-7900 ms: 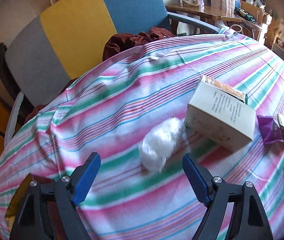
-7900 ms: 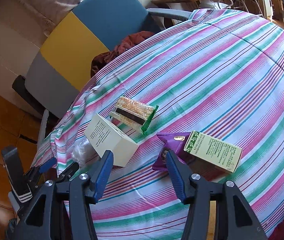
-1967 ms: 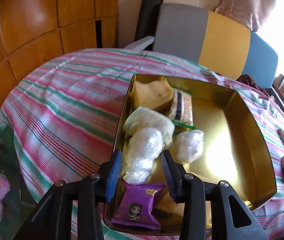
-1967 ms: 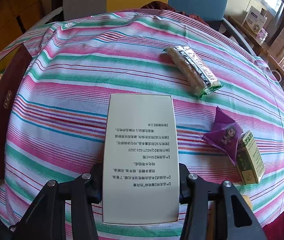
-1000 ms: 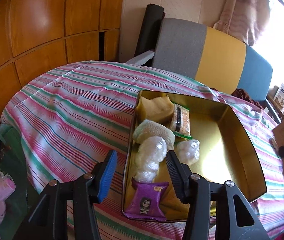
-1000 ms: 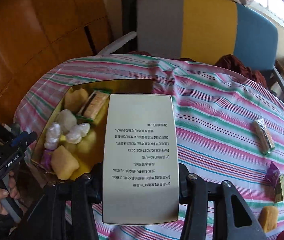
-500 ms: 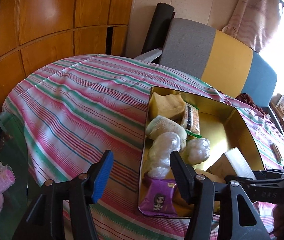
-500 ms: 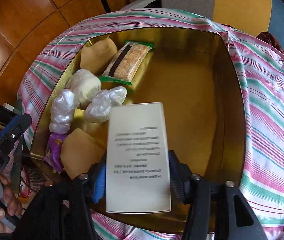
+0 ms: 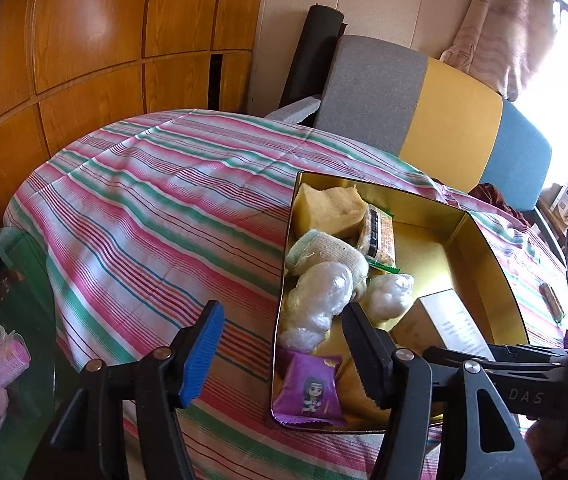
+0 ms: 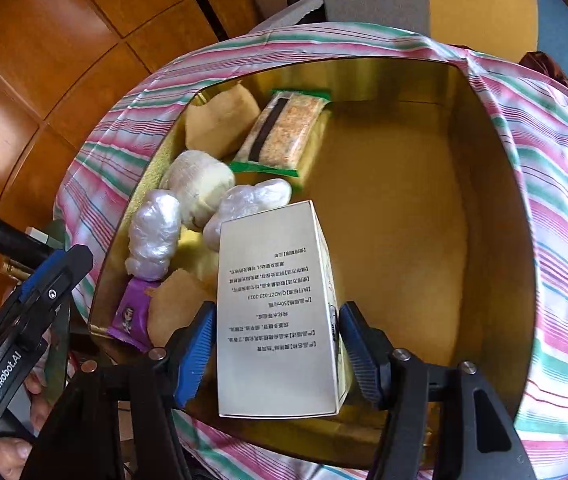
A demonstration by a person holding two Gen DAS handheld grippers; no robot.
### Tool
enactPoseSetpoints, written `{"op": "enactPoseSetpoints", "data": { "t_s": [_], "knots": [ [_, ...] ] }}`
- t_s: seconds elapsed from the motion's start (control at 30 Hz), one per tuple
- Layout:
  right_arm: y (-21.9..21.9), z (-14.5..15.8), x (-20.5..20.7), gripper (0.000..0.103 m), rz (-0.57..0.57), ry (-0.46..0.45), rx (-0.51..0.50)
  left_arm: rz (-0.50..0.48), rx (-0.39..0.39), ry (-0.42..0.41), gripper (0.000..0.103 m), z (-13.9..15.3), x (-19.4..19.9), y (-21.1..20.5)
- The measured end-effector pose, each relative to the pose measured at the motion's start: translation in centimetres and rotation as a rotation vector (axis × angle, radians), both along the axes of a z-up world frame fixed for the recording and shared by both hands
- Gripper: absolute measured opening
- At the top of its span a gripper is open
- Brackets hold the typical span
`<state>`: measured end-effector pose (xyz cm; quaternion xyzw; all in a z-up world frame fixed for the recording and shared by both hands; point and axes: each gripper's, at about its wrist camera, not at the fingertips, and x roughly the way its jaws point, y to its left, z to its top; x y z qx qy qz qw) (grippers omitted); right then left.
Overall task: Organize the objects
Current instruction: 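Carry the cream box into the gold tray and open the right gripper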
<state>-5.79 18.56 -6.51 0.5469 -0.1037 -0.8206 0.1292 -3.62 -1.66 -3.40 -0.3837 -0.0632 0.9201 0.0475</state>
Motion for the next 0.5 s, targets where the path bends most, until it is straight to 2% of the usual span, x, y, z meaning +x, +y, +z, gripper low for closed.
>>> {"op": "enactPoseSetpoints", "data": {
  "t_s": [0.2,0.5],
  "knots": [
    [0.8,0.8,0.9,0.067,-0.006,0.032,-0.019,-0.010,-0.013,0.010,0.065,0.4,0.2,0.5],
    [2.2,3.4,3.0,0.067,-0.038,0.131,0.032,-0.033,-0.056,0.047,0.067,1.3,1.0,1.6]
  ]
}}
